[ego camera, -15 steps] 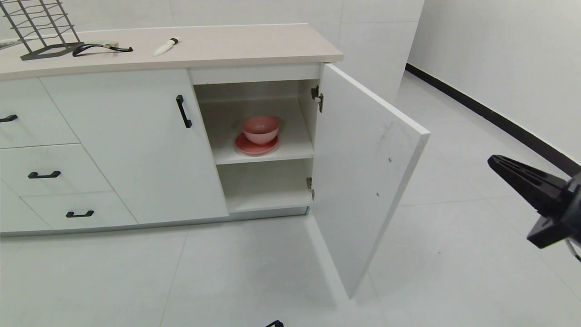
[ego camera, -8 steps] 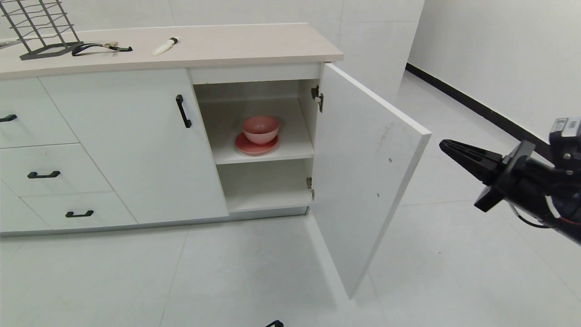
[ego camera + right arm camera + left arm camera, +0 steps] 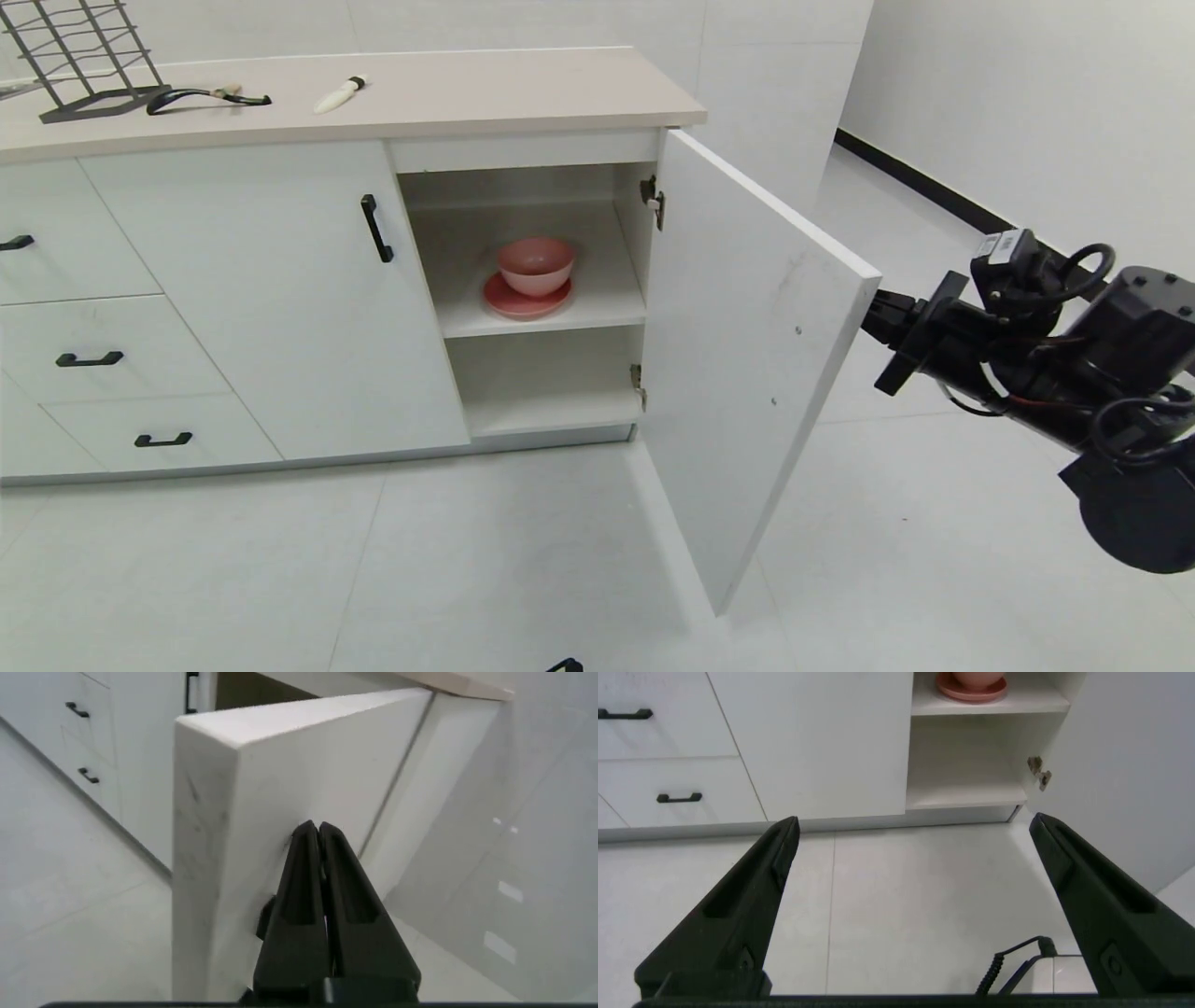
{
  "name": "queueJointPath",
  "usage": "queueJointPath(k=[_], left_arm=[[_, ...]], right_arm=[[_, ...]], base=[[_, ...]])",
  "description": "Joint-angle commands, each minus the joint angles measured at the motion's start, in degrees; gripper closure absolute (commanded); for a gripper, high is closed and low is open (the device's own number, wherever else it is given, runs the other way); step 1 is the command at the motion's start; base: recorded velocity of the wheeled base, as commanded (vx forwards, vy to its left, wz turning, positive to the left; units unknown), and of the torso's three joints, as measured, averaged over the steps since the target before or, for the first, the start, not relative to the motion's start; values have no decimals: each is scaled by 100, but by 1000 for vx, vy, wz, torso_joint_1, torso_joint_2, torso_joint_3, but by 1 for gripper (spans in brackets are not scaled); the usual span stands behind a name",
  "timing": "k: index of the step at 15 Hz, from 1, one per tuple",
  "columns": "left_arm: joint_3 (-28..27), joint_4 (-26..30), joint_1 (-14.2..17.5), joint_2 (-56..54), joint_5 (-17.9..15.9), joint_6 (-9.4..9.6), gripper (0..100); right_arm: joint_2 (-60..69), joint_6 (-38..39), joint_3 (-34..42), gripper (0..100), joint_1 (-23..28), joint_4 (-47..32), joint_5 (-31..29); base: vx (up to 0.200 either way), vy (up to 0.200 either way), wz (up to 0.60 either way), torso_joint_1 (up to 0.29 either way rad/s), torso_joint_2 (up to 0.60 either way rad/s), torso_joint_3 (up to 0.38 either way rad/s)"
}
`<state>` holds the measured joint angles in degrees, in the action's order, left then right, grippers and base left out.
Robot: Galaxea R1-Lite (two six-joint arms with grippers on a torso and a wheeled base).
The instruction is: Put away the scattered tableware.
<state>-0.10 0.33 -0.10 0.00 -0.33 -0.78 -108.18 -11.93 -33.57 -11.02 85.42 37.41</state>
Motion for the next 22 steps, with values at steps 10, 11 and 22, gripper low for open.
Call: queueJointPath(k=[10, 11, 22], left_arm=[[1, 2, 1, 0, -2, -1, 0], [1, -7, 1, 0, -2, -1, 0], [1, 2, 1, 0, -2, 8, 0]], right_arm=[[-265, 7, -422, 100, -893, 19, 29], [-327, -2, -466, 100, -1060, 10, 29], [-1408, 7, -1802, 100, -1728, 10, 20]], base=[[0, 0, 0, 0, 0, 0], [0, 0, 0, 0, 0, 0], [0, 0, 0, 0, 0, 0]])
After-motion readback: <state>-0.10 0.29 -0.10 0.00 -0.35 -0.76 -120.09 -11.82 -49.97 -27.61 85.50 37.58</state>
